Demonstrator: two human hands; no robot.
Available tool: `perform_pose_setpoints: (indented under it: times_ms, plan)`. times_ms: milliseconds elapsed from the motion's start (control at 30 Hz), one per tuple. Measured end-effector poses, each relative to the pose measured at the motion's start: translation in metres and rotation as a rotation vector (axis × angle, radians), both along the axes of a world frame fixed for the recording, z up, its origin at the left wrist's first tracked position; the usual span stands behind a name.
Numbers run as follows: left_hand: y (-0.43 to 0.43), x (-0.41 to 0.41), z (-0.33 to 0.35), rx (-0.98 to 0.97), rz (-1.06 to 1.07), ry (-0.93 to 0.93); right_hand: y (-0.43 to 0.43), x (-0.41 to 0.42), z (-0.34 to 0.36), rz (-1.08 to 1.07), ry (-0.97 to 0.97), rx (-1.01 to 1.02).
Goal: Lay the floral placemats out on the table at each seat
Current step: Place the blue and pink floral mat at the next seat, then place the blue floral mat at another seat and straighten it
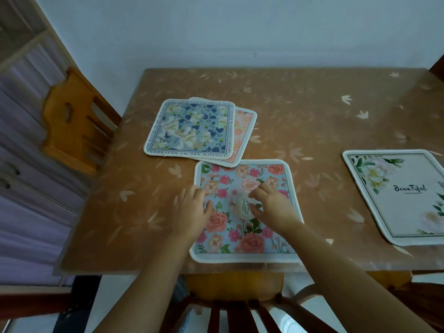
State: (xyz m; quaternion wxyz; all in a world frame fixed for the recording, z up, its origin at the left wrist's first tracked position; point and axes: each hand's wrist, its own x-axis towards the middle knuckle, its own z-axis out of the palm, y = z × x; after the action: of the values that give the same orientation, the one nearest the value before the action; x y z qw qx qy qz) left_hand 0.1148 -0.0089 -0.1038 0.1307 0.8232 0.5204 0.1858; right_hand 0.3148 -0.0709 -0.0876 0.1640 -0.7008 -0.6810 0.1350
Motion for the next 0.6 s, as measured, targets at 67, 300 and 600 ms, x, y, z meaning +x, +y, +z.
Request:
perform_pose_setpoints:
  times_ms: [67, 300, 600]
  plan:
    - [0.016, 0.004, -0.001, -0.003, 0.029, 0.008, 0.025, 0.000, -0.002, 0.026, -0.018, -0.001]
    - [0.064, 0.019, -0.022, -0.049, -0.015, 0.001, 0.108, 0.006, -0.025, 0.021, 0.036, 0.039]
    - [0.107, 0.026, -0.054, -0.042, 0.045, 0.012, 0.181, 0.007, -0.065, -0.015, 0.039, 0.150]
